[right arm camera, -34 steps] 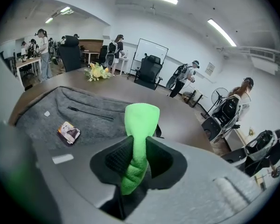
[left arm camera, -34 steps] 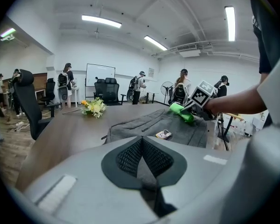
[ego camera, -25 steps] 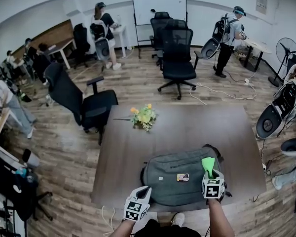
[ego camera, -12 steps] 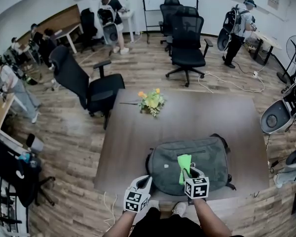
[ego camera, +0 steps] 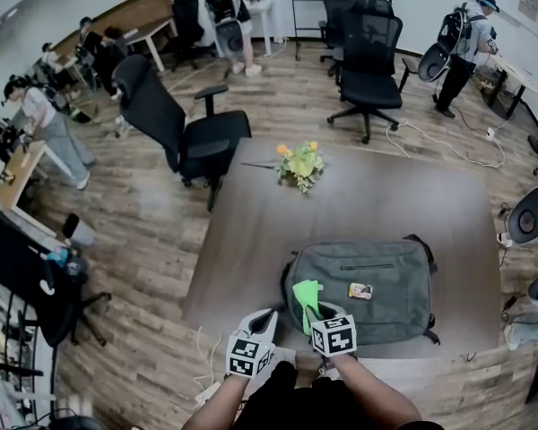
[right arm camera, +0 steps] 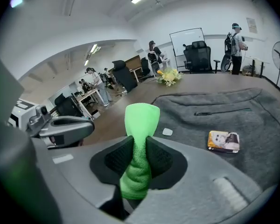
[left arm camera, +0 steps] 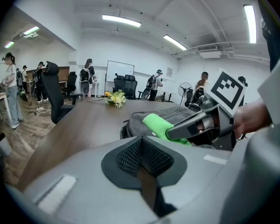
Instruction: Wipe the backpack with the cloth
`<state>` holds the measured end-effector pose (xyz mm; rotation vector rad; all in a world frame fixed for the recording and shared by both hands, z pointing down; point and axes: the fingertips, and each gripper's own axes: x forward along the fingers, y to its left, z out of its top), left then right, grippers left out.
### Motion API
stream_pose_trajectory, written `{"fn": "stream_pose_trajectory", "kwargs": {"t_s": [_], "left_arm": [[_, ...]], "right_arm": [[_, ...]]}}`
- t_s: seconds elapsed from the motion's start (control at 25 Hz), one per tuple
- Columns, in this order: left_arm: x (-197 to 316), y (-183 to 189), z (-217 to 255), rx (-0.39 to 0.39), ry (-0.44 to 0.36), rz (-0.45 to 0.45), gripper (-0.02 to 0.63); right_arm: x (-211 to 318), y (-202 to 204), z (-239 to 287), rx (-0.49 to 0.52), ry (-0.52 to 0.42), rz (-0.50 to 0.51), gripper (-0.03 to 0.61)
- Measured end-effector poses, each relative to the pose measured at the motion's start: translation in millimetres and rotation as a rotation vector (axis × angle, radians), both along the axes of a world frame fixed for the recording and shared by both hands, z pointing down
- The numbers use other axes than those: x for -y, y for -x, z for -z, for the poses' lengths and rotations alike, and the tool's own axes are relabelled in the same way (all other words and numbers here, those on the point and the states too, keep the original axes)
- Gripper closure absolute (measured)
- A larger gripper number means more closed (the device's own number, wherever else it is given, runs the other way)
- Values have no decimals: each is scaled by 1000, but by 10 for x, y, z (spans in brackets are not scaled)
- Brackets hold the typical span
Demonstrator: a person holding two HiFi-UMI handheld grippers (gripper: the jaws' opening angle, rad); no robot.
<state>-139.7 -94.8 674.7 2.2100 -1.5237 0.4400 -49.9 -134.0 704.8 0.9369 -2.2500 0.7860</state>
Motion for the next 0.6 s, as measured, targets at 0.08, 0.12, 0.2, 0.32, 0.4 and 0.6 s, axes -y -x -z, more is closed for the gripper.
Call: {"fn": "stream_pose_trajectory", "kwargs": {"t_s": [0.08,0.12,0.2,0.32,0.4,0.6], "left_arm": [[-29,9,-15,1,10,0,594],[-43,4,-20,2,13,-3,595],[-65,-6,-9,7,11,-9,595],[-63,-25,46,22,-11,-18,595],[-27,-56,73,29,-25,-30,594],[96,-212,105,27,-38,-79,595]], "right_arm": [[-73,78,-111,-20,13,30,492],[-91,91,-149,-38,8,42,492],[-97,87,-178,-78,-21,64,492],[-77,28,-174,-128,-63,83,492],[-64,-54,-192,-161,-76,84,492],[12,-348,-208,-212,-95,37,492]]}}
